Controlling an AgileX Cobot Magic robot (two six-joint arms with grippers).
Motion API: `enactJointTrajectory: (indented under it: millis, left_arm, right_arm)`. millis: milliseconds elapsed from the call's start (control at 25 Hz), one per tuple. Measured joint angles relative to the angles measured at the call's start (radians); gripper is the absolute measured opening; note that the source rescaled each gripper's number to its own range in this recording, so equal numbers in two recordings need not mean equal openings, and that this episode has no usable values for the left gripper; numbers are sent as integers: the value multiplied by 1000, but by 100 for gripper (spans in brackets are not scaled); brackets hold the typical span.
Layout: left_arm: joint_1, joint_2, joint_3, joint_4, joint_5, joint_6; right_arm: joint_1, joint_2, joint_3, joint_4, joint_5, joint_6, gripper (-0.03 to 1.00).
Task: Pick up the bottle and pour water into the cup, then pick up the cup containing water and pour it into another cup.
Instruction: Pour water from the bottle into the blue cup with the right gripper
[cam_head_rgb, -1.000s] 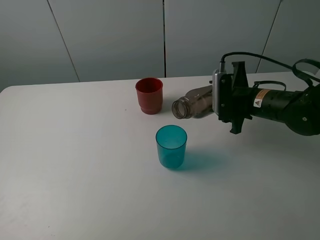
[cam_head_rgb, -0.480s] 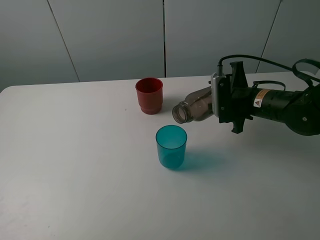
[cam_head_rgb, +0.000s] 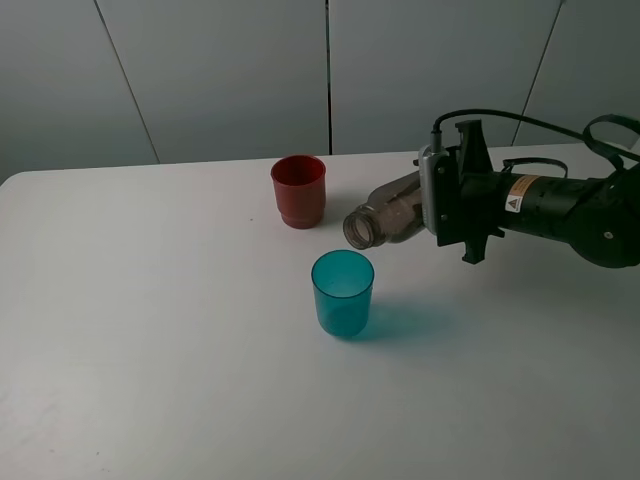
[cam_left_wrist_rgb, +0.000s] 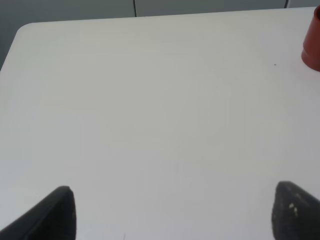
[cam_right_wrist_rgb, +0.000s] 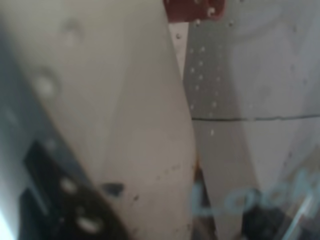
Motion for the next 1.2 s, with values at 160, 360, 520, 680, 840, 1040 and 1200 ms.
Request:
enactJointTrajectory:
  millis: [160,360,520,680,840,1040,1200]
  left_arm:
    - [0,0,0,0,0,0]
    - [0,0,0,0,0,0]
    - [0,0,0,0,0,0]
    - [0,0,0,0,0,0]
    - [0,0,0,0,0,0]
    - [0,0,0,0,0,0]
    - [0,0,0,0,0,0]
  right_arm:
    - [0,0,-4,-21,0,-2,0]
    - [0,0,-4,-45,0,-2,0]
    - [0,0,-4,-46,0,-2,0]
    - [0,0,-4,-46,0,-2,0]
    - [0,0,-4,-46,0,-2,0]
    - [0,0,-4,-44,0,-2,0]
    - [0,0,-4,-34,0,-2,0]
